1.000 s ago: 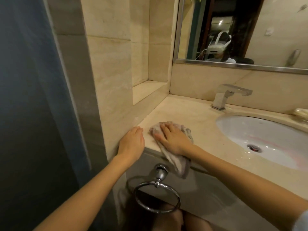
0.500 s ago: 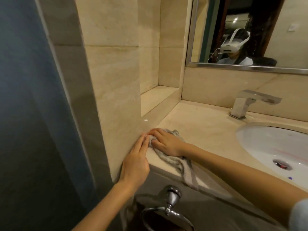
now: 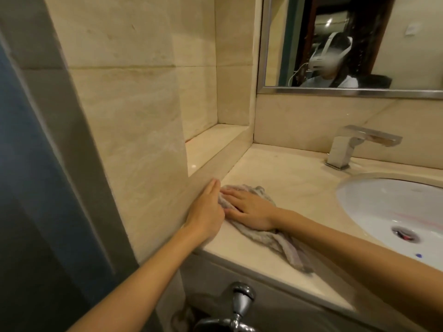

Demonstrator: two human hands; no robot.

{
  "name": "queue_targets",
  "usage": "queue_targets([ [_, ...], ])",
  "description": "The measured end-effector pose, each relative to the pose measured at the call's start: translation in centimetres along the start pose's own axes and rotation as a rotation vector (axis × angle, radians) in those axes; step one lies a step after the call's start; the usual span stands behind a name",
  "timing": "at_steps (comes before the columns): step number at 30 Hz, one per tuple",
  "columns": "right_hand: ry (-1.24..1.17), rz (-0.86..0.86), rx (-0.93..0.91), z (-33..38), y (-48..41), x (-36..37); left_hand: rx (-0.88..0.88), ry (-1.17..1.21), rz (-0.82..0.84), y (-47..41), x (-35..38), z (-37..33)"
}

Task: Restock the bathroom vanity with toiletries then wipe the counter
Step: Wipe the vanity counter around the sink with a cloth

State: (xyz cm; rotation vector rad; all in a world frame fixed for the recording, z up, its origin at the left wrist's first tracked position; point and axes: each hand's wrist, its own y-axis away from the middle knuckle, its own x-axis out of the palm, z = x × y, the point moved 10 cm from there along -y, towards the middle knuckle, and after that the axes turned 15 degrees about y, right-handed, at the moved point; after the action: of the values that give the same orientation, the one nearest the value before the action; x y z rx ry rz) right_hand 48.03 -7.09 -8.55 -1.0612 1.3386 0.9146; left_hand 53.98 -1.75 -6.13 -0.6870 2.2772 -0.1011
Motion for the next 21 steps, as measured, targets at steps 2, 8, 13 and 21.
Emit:
queue_targets([
  [2,-0.013,0.009,-0.041,-0.7,-0.6,0.1,0.015,0.018,0.028,-1.2,0.7,-0.3],
  [8,-0.01,-0.018,0.018,-8.4,-6.4,0.6,0.107,-0.105,0.093,-5.6,3.2,-0.5],
  [13,-0.036,-0.004,0.168,-16.7,-10.6,1.4,0.131,-0.248,0.228,-7.7,5.8,-0.2],
  [21,0.0,0.053,0.394,-27.8,-15.0,2.1,0.167,-0.3,0.34,-8.0,7.1,0.0],
])
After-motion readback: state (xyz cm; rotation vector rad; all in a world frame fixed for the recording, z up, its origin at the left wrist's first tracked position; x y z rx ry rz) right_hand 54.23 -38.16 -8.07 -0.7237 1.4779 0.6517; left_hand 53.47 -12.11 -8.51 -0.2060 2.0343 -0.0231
